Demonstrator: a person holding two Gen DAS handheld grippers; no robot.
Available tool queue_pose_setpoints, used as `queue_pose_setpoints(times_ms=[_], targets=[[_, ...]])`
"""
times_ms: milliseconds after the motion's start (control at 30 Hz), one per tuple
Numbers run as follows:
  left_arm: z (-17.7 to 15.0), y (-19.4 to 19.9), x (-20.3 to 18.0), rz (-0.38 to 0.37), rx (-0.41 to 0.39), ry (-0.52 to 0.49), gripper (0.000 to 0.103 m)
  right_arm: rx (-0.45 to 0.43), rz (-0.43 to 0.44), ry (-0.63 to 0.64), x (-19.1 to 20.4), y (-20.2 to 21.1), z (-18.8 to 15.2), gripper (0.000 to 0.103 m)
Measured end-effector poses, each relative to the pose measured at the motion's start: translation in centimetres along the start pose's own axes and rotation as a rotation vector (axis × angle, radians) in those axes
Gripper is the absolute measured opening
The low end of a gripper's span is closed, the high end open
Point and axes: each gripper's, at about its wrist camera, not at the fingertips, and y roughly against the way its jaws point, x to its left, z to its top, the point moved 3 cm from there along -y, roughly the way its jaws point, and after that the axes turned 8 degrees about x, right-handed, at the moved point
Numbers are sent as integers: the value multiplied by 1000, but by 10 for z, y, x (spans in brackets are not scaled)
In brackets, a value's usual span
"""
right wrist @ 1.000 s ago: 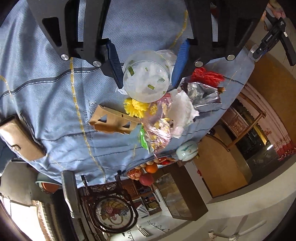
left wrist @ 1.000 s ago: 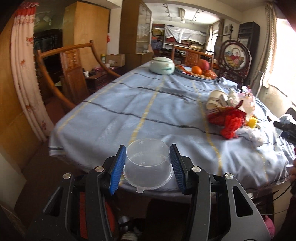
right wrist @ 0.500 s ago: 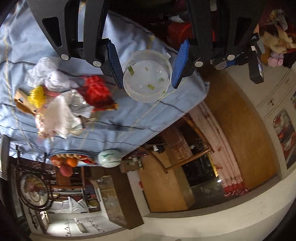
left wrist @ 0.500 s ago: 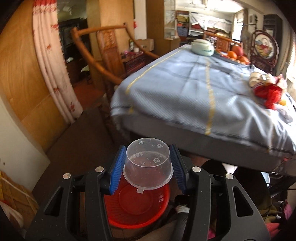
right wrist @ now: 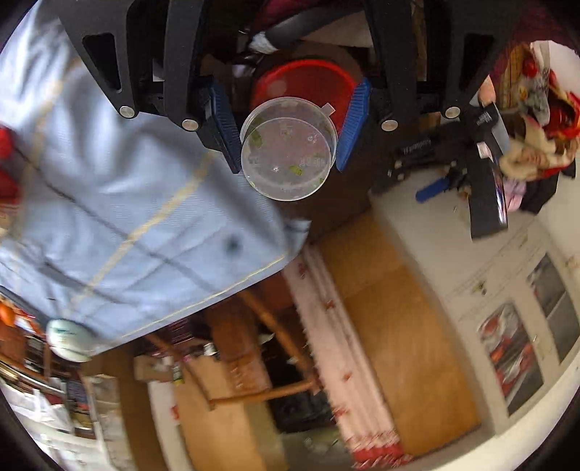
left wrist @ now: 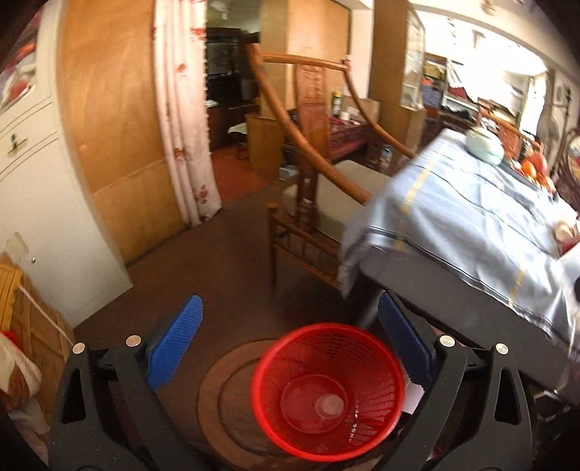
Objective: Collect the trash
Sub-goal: 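Carry the cup with the left tool over the red wastebasket and release, then move the left tool back to the table toward the red mesh net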
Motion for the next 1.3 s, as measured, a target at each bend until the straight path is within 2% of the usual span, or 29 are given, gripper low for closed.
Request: queue_pose_setpoints(times_ms=[67, 100, 133, 200, 367, 500, 667, 967, 1133, 1300], targets=[[1, 2, 13, 19, -8, 25, 94, 35, 17, 34, 15, -20, 5, 53], [2, 2, 18, 28, -12, 39, 94, 48, 24, 41, 19, -29, 8, 58], [2, 3, 23, 34, -14, 48, 94, 51, 18, 38, 22, -36, 9, 70], [3, 4, 30, 34, -16, 57, 94, 40, 12, 39, 25, -41, 12, 77], [5, 2, 27, 52, -24, 39, 94, 7, -32, 46, 16, -32, 8, 77], [5, 2, 21, 38, -11, 28, 94, -15, -34, 11, 0, -23, 4, 79], [10, 13, 1, 18, -35, -8, 94, -78, -86, -11, -16, 8, -9, 81], [15, 48, -63, -19, -116, -142, 96, -227, -162, -103, -57, 83, -37, 87], [12, 69, -100, -71, -158, -205, 96, -315, -216, -154, -82, 125, -56, 89], [6, 82, -141, -132, -163, -269, 96, -400, -277, -222, -110, 170, -77, 92]])
